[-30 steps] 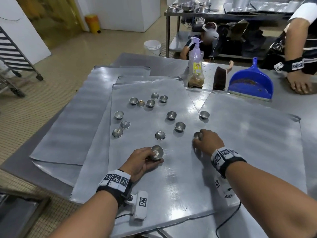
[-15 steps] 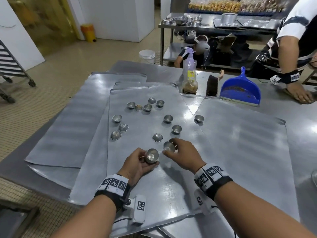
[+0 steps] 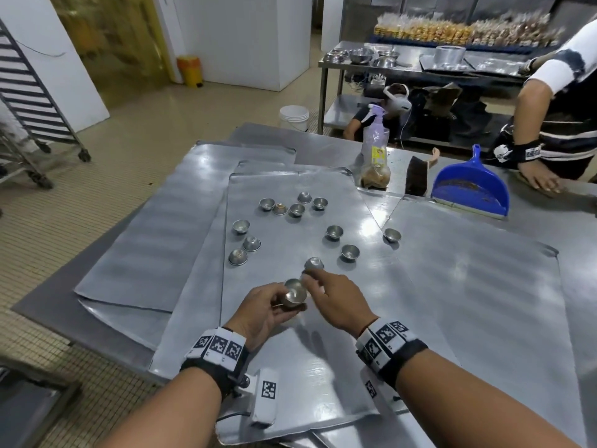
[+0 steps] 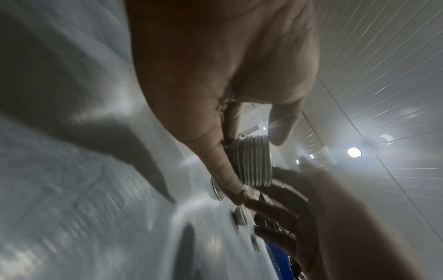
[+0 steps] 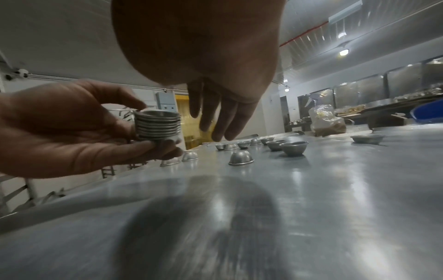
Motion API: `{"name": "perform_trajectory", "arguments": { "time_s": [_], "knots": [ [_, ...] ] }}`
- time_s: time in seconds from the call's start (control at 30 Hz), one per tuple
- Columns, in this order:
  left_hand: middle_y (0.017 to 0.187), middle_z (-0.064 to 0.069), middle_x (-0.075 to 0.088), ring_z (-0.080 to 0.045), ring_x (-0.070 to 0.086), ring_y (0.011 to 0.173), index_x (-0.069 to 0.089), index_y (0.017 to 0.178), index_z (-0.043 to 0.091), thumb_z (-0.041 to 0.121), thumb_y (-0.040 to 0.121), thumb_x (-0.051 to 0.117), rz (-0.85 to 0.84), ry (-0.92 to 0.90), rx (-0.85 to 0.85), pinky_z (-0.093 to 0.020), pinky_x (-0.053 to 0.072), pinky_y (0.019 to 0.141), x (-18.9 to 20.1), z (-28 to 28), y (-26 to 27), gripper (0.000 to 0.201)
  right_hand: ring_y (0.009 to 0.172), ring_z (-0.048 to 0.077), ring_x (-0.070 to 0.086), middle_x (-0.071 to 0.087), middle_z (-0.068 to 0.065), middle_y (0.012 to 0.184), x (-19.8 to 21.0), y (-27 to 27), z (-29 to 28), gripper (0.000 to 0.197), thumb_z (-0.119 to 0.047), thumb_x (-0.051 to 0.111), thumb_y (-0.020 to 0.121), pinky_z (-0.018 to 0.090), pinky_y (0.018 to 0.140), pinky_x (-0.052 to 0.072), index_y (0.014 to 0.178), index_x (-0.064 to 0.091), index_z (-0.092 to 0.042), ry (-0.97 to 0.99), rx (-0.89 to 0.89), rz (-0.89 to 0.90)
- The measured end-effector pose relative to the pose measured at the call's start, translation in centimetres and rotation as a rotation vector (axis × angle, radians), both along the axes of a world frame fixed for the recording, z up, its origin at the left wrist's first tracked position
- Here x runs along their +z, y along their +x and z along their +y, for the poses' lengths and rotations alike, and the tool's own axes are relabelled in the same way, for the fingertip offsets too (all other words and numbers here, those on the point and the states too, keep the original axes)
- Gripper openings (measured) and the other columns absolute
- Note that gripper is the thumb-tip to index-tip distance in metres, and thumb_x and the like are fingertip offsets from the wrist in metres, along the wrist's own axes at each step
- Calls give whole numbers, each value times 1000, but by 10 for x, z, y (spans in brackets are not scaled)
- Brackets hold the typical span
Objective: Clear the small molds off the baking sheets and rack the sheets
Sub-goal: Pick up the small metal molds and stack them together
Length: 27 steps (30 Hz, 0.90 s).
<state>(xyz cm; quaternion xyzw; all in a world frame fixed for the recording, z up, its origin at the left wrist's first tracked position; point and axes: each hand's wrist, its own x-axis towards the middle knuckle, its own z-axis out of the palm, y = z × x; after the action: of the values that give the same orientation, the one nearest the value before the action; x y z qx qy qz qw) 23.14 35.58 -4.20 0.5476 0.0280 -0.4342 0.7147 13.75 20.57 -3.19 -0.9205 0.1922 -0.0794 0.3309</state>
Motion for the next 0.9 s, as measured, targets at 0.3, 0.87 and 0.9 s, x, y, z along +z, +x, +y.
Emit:
{"name": "perform_trajectory", "arguments": {
  "time_s": [0.3, 0.87, 0.9],
  "knots": [
    [96, -27, 71, -42, 73, 95, 63, 103, -11, 3, 93, 56, -2, 78, 47, -45, 58, 92, -7, 14, 18, 19, 123, 30, 56, 58, 6, 139, -28, 37, -53, 47, -34, 50, 97, 41, 100, 47, 142, 47, -22, -72, -116, 298],
    [111, -27, 71, -34, 74, 99, 57, 121, -13, 11, 92, 58, 58, 123, 10, -43, 53, 100, -16, 20, 31, 37, 109, 32, 59, 56, 11, 129, -50, 75, -52, 40, -17, 49, 94, 37, 83, 46, 134, 46, -14, -207, -23, 322],
    [111, -27, 72, -33, 74, 99, 58, 121, -12, 12, 92, 58, 52, 129, 3, -45, 50, 104, -16, 19, 31, 38, 110, 32, 59, 56, 12, 130, -49, 73, -52, 44, -17, 49, 94, 37, 85, 46, 137, 44, -14, -193, -30, 303]
  ]
}}
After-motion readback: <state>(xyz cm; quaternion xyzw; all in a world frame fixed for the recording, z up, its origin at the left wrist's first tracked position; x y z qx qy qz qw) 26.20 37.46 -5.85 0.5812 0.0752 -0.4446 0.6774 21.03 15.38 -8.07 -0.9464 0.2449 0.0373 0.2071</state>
